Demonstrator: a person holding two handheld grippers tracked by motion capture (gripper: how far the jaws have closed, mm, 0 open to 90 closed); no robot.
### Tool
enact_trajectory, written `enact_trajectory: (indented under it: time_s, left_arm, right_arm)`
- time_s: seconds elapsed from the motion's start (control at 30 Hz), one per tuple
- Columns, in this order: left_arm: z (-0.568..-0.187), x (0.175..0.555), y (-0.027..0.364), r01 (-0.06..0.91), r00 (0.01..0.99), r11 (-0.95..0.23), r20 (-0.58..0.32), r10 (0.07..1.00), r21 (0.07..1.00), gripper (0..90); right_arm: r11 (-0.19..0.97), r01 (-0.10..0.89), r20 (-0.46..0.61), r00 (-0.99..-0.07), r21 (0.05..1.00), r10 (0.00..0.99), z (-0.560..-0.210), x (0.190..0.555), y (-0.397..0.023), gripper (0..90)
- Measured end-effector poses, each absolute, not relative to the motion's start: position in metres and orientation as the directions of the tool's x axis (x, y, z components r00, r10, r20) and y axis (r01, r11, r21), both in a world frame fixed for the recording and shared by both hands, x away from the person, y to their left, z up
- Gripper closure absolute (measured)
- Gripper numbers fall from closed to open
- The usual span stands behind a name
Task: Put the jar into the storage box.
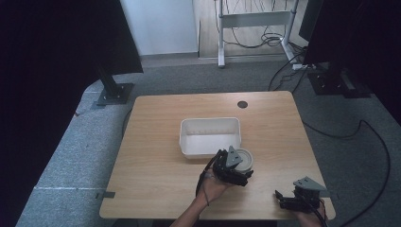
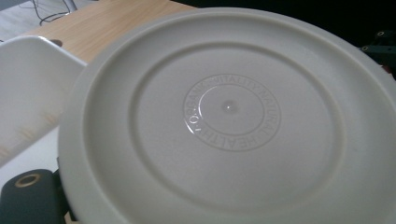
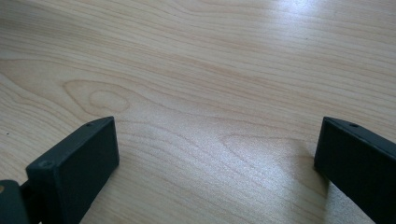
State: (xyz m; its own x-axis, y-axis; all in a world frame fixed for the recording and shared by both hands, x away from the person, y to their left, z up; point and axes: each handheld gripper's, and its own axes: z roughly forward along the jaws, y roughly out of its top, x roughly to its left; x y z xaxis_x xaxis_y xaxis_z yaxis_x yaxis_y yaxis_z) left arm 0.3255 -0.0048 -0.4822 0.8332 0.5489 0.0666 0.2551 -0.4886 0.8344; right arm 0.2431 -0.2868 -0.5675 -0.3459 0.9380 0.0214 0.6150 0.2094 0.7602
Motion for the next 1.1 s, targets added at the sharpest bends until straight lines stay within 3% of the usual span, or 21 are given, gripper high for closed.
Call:
enact_trajectory:
  time_s: [1.1]
  left_arm:
    - [-0.474, 0.372, 0.043, 0.304, 0.742, -0.473, 0.106, 0.662, 0.827, 10.1]
  right_arm:
    - [0.208, 0.615, 0.022, -0.344, 0.761, 0.939, -0.568, 0.243, -0.287, 0.0]
